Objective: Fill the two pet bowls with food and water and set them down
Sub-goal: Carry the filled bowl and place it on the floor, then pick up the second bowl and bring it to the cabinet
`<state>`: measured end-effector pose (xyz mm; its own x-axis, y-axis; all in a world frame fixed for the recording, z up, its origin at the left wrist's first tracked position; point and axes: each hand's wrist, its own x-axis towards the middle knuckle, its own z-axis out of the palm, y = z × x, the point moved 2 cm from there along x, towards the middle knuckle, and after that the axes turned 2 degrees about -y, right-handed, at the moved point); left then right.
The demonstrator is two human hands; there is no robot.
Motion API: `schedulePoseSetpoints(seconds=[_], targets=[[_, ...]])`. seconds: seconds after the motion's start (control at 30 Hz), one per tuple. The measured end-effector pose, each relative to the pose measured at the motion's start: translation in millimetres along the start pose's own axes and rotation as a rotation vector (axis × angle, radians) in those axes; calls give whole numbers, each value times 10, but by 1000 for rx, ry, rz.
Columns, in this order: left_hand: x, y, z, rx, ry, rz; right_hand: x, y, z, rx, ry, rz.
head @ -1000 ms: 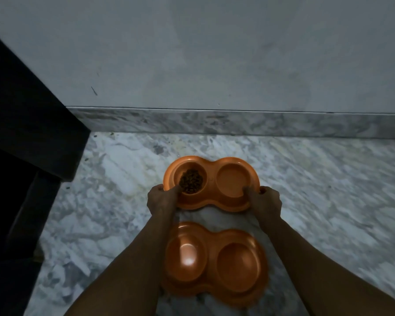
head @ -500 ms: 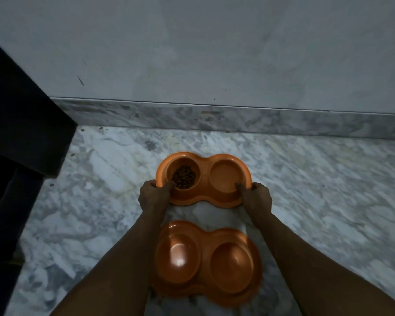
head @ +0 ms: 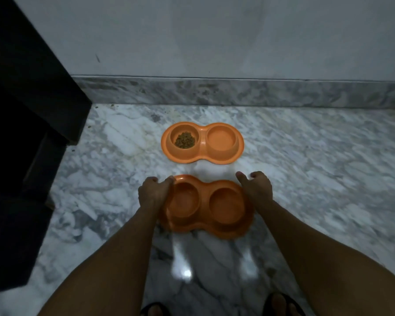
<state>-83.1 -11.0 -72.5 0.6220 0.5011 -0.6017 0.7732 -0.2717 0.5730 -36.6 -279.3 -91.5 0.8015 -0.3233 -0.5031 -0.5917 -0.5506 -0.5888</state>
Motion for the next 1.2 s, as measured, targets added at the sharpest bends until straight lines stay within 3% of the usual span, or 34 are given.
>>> schedulePoseSetpoints(seconds=[0.27,0.6,0.83,1.2], targets=[[-430,-408,65,81,9,34,-543,549,122,-94,-33,145],[-545,-363,-20,51,51,0,-661,416,52,-68,17,89],[-1749,444,-1094,-30,42,-80,-1729,-572,-1050,-30,1,94],[-4397,2376,-3675,-196,184,-72,-4052,-3103,-3323,37,-17,-34]])
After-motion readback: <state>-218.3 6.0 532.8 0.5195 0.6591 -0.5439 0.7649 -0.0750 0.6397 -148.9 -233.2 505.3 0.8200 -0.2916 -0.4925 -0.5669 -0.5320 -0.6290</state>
